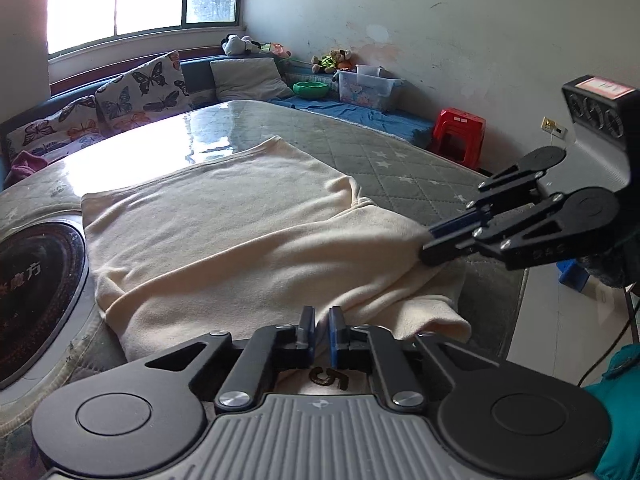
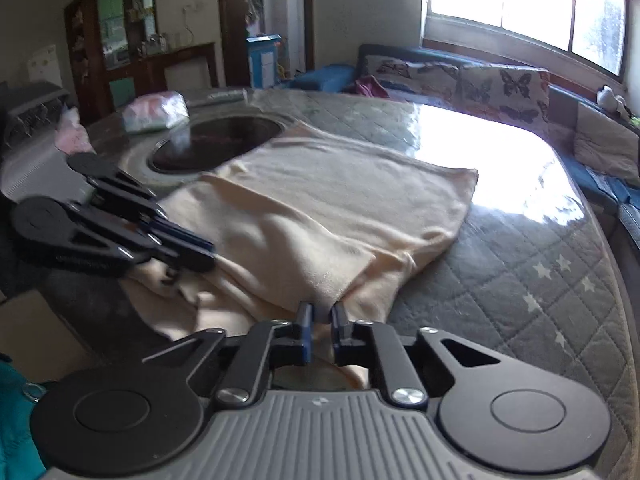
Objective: Fold clothes
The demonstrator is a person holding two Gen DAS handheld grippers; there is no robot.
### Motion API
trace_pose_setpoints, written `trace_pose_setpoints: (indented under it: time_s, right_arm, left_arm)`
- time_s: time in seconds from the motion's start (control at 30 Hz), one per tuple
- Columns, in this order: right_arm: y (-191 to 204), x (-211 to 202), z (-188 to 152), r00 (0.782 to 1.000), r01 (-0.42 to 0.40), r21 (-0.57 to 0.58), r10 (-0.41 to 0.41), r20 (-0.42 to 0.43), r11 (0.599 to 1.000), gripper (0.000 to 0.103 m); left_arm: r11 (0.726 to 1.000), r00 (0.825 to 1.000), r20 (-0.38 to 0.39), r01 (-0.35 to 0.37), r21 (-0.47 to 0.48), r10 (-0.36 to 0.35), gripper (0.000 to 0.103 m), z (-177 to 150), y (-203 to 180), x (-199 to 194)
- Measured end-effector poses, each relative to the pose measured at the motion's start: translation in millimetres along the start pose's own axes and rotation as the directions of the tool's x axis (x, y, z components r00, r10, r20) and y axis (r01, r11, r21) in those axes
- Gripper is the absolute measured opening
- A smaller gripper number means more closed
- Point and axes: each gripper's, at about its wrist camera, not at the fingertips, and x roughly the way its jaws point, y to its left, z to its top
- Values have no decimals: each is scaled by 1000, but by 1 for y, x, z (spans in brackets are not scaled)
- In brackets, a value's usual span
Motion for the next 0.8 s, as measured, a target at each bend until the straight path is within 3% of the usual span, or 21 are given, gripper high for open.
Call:
trace_pose_setpoints:
  time_s: [0.23, 0.37, 0.6, 0.8]
  right_arm:
    - [-11, -15, 17, 996, 14, 24, -16, 85, 1000, 18]
    - [-14, -3, 30, 991, 15, 34, -20, 134, 999, 18]
    - [-14, 43, 32, 996, 51, 10, -51, 67, 999, 17]
    - [-14, 41, 31, 995, 69, -6, -69, 76, 998, 17]
  left_arm:
    - [1000, 1000, 1, 9, 15, -9, 6, 0, 2, -11]
    - [1000, 1000, 4, 9, 3, -9, 7, 2, 2, -11]
    - [999, 1000, 30, 10, -53, -9, 9, 11, 2, 1]
    - [998, 999, -10, 50, -28, -50, 11, 6, -6, 16]
